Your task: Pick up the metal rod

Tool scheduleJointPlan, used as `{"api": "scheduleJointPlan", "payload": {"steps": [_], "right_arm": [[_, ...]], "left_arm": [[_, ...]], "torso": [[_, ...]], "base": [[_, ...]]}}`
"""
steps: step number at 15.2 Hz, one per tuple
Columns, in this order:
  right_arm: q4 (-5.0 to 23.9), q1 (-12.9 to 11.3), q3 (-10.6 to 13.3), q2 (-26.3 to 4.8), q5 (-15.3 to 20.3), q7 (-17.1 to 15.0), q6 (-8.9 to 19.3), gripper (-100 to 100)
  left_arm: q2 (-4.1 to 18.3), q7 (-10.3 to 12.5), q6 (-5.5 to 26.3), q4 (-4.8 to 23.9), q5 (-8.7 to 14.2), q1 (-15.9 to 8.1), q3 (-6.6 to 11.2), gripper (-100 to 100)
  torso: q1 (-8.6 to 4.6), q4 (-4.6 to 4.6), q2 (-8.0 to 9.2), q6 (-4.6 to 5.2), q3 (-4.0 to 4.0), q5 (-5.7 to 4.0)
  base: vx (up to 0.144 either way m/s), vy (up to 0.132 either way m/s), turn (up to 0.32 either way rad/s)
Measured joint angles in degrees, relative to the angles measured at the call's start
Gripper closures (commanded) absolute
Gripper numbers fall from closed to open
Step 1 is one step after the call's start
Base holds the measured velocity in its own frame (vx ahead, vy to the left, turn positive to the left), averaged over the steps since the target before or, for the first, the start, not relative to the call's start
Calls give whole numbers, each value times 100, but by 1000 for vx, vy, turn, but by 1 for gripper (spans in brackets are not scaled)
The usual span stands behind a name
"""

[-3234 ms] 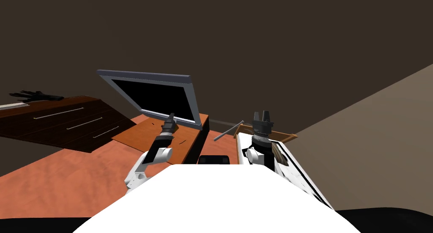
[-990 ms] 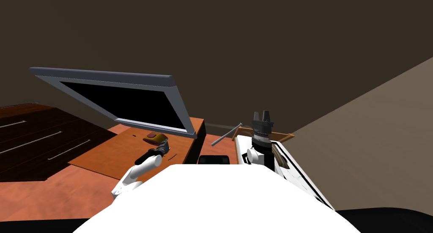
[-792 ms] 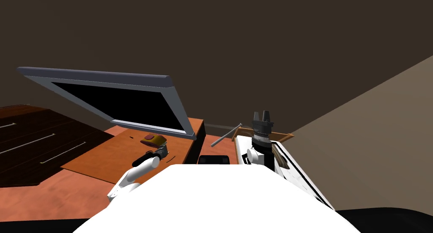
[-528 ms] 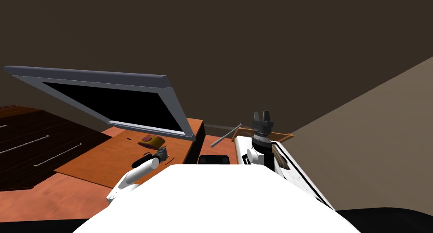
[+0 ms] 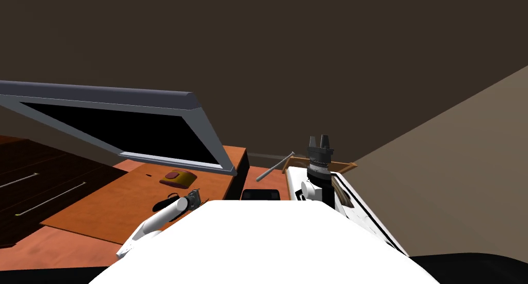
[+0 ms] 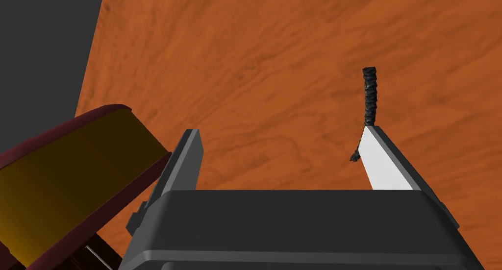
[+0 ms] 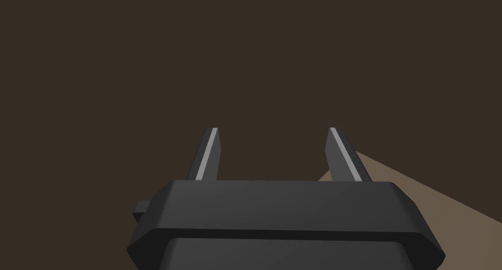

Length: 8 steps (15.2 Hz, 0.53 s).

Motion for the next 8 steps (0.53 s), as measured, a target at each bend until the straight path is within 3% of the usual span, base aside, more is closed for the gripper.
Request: {"api": "scheduleJointPlan", "payload": {"steps": [4,8], "right_arm": [[0,0,0,0,0,0,0,0],[0,0,0,0,0,0,0,0]], "left_arm": [[104,75,470,450,193,-130,105,-100],[156,97,825,739,402,-94,194,-100]], "torso": [[0,1,3,1,2,0],[-3,2,7,0,4,-1]], "base": [[52,3,-35],[47,-3,-30]]}}
